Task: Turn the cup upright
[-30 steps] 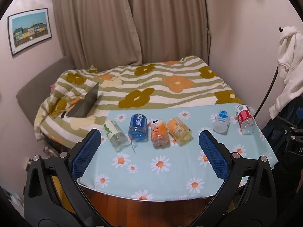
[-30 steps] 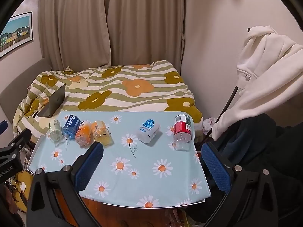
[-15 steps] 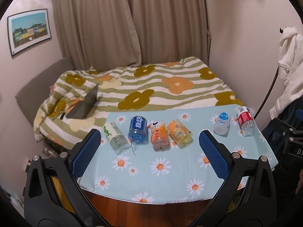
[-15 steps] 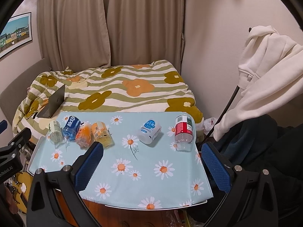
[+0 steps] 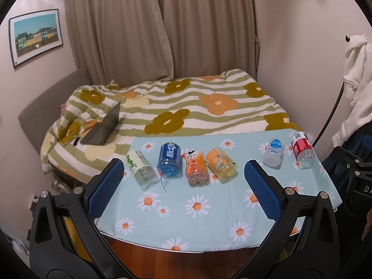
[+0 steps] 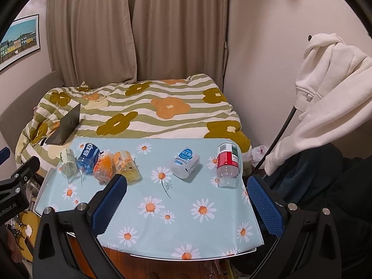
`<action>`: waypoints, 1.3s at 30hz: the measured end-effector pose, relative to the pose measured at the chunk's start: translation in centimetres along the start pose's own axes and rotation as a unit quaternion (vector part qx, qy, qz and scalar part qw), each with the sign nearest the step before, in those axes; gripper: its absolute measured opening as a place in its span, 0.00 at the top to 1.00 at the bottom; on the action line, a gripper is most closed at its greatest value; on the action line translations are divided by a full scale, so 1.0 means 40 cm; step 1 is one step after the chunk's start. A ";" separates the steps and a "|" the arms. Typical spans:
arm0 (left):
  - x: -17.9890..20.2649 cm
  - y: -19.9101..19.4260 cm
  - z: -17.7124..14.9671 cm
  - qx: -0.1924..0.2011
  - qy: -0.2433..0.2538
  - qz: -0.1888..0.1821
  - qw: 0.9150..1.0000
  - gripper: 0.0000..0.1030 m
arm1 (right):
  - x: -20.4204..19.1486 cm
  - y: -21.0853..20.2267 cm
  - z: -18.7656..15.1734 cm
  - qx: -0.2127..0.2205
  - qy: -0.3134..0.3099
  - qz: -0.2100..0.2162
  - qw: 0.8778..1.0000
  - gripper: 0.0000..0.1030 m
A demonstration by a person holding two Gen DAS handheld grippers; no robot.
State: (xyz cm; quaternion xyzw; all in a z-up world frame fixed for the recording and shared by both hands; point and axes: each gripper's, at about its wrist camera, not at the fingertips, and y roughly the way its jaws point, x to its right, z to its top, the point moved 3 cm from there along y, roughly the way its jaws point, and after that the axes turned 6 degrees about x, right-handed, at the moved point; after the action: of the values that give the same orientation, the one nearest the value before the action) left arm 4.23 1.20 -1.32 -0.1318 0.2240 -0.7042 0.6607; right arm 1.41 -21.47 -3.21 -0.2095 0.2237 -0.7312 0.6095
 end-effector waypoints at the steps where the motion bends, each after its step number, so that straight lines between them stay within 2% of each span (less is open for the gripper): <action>1: 0.000 0.001 0.001 0.000 0.000 0.000 1.000 0.00 | -0.001 0.002 0.001 0.000 0.000 0.000 1.000 0.00; 39: 0.009 -0.011 0.011 0.005 -0.003 0.008 1.000 0.00 | -0.010 0.007 0.012 0.004 0.003 0.005 1.000 0.00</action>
State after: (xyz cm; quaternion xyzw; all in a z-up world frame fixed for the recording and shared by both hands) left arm 4.04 0.79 -0.76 -0.1287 0.2201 -0.6993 0.6678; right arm 2.00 -21.16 -2.99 -0.2038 0.2237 -0.7298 0.6130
